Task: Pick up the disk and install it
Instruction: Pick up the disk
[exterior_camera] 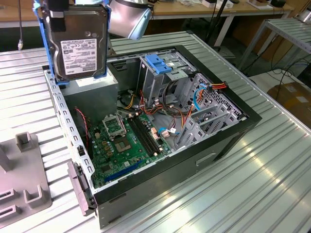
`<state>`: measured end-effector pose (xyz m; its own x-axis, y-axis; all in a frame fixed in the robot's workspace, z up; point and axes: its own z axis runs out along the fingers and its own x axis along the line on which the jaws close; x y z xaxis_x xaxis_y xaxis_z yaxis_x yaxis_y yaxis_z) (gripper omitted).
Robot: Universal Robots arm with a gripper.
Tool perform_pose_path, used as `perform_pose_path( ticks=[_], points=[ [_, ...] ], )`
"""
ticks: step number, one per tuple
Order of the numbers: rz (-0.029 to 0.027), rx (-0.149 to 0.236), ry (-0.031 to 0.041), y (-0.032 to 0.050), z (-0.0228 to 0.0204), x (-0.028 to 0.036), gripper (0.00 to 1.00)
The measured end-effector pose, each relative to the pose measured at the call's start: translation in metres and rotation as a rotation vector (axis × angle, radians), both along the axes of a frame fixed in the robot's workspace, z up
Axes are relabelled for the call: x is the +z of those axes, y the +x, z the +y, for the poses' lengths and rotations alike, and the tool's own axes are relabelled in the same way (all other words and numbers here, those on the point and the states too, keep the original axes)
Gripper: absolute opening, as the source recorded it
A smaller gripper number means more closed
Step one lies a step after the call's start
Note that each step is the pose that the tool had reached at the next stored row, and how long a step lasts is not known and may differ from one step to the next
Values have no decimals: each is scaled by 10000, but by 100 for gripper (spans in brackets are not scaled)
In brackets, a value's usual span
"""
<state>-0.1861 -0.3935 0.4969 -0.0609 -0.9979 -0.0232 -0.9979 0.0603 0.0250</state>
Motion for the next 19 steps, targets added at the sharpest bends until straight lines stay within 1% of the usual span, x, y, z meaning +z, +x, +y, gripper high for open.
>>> perform_pose_path(
  ticks=[1, 3, 5, 9, 14, 15, 16, 17, 19],
  points=[
    [-1, 1, 1, 75, -2, -4, 37],
    [-1, 0, 1, 182, -22, -7, 37],
    [-1, 0, 0, 240, -39, -9, 37],
    [-1, 0, 0, 385, -115, -16, 37],
    [-1, 0, 0, 474, -190, -21, 37],
    [0, 0, 0, 499, -215, -24, 37],
    [-2, 0, 3, 583, -258, -34, 37],
    [0, 1, 0, 642, -275, -39, 37],
    [-1, 0, 1, 717, -294, -49, 37]
  ],
)
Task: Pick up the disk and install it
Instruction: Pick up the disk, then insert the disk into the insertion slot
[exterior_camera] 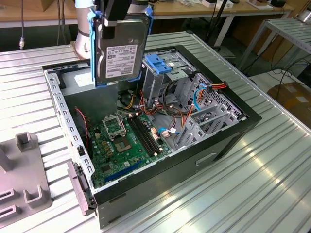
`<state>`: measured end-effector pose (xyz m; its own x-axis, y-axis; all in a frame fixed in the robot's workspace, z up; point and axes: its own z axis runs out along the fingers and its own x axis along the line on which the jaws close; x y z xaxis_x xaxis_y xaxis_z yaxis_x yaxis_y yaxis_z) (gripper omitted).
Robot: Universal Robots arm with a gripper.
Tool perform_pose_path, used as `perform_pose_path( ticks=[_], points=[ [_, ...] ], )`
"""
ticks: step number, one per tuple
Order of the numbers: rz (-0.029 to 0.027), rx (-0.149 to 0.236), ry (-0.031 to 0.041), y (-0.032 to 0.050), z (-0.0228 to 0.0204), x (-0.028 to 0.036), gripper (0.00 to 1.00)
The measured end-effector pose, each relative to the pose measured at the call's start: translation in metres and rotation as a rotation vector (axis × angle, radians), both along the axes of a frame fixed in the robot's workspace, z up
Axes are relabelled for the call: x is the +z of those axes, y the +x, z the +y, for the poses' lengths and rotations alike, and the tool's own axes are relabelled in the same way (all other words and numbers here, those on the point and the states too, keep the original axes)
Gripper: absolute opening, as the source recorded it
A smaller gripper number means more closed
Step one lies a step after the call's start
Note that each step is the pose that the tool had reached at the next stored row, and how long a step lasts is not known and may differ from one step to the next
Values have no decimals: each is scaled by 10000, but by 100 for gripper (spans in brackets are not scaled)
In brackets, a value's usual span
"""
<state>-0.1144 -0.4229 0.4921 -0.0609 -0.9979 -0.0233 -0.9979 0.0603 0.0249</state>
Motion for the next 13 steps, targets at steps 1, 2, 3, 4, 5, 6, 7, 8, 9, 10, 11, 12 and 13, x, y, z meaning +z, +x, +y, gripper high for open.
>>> perform_pose_path(
  ticks=[1, 2, 3, 4, 5, 6, 7, 8, 9, 10, 11, 12, 13],
  points=[
    [0, 1, -1, 57, -13, -7, 37],
    [0, 0, -1, 108, -23, -13, 37],
    [2, 1, -2, 126, -24, -14, 37],
    [2, 0, -2, 127, -25, -14, 37],
    [2, 0, -2, 127, -25, -14, 37],
    [1, -1, -2, 128, -25, -14, 37],
    [1, 0, -1, 130, -25, -14, 37],
    [1, 0, -1, 132, -25, -15, 37],
    [1, 0, -1, 132, -25, -15, 37],
    [1, 0, -1, 133, -25, -15, 37],
    [1, 0, -2, 133, -25, -14, 37],
    [1, 0, -1, 133, -25, -15, 37],
    [1, 1, -1, 133, -25, -14, 37]
  ],
)
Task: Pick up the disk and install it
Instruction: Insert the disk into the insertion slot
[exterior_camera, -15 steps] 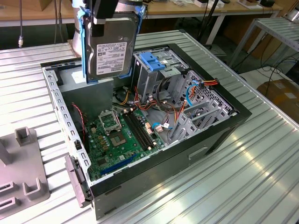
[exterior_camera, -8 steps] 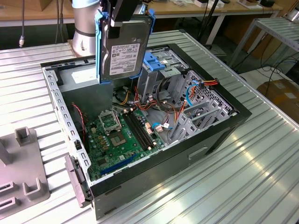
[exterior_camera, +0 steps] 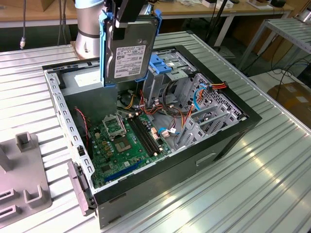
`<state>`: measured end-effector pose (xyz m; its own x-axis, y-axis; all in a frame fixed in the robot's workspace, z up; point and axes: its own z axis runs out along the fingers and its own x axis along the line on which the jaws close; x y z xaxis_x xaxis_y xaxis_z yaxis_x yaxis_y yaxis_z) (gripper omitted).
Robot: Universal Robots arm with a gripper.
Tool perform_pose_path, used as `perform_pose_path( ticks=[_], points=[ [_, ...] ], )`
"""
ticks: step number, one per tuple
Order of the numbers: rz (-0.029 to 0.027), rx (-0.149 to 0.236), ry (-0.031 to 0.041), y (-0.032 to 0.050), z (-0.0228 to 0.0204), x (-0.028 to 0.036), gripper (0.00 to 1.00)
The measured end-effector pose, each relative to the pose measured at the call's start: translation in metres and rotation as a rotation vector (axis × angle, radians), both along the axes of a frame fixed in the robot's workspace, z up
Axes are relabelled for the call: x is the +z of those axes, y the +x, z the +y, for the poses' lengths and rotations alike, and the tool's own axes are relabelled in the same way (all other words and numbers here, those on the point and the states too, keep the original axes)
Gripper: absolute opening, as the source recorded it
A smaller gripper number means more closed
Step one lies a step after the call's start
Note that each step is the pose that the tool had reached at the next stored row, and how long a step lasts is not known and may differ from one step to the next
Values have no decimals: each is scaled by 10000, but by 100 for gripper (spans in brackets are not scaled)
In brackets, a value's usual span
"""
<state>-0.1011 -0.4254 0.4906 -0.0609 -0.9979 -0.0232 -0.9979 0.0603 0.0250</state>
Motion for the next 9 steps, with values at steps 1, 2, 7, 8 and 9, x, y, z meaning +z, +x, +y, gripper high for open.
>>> perform_pose_path(
  ticks=[1, 2, 7, 8, 9],
  points=[
    [-1, 0, 1, 0, 0, 0, 37],
    [0, -1, 0, 0, 0, 0, 37],
    [0, 0, -12, 3, -39, 0, 37],
    [-1, 0, -12, 7, -102, -3, 37],
    [0, 0, -23, 10, -151, -3, 37]
  ],
)
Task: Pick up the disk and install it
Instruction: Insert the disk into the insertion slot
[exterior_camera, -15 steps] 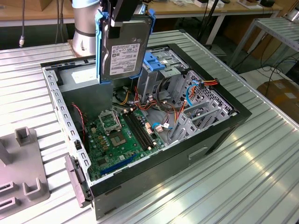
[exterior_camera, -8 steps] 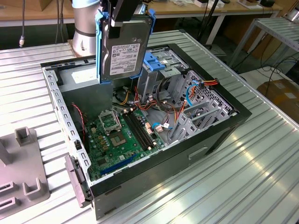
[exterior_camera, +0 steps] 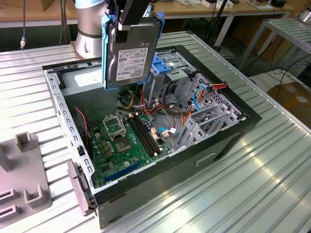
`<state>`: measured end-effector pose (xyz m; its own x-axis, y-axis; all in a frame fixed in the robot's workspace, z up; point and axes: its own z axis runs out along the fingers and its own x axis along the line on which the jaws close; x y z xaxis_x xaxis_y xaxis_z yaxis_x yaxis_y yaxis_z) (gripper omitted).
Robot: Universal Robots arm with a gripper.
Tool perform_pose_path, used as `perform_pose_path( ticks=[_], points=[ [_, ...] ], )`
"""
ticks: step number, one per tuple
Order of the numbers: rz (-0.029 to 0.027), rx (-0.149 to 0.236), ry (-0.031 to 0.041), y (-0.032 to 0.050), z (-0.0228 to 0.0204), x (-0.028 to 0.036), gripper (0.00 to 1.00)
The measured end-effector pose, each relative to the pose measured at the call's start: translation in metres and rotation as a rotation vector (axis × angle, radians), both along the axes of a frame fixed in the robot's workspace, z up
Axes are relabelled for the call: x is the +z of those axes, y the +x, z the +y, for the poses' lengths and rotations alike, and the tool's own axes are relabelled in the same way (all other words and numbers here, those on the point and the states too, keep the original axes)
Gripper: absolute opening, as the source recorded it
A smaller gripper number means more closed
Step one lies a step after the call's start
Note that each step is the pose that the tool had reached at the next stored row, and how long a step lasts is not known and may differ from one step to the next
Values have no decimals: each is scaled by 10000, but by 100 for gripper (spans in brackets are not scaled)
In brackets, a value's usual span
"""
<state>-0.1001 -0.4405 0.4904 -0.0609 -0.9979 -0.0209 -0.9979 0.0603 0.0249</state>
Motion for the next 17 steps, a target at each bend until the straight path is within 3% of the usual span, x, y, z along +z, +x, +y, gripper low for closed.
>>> perform_pose_path(
  ticks=[2, 3, 5, 8, 14, 16, 17],
  points=[
    [-1, -1, -43, 25, -67, -11, 37],
    [0, -1, -80, 97, -82, -19, 37],
    [-1, 0, -133, 243, -94, -36, 37],
    [0, -1, -187, 381, -103, -47, 37],
    [-1, 0, -220, 645, -112, -69, 37],
    [0, 0, -245, 689, -143, -74, 37],
    [0, 0, -246, 691, -181, -77, 37]
  ],
)
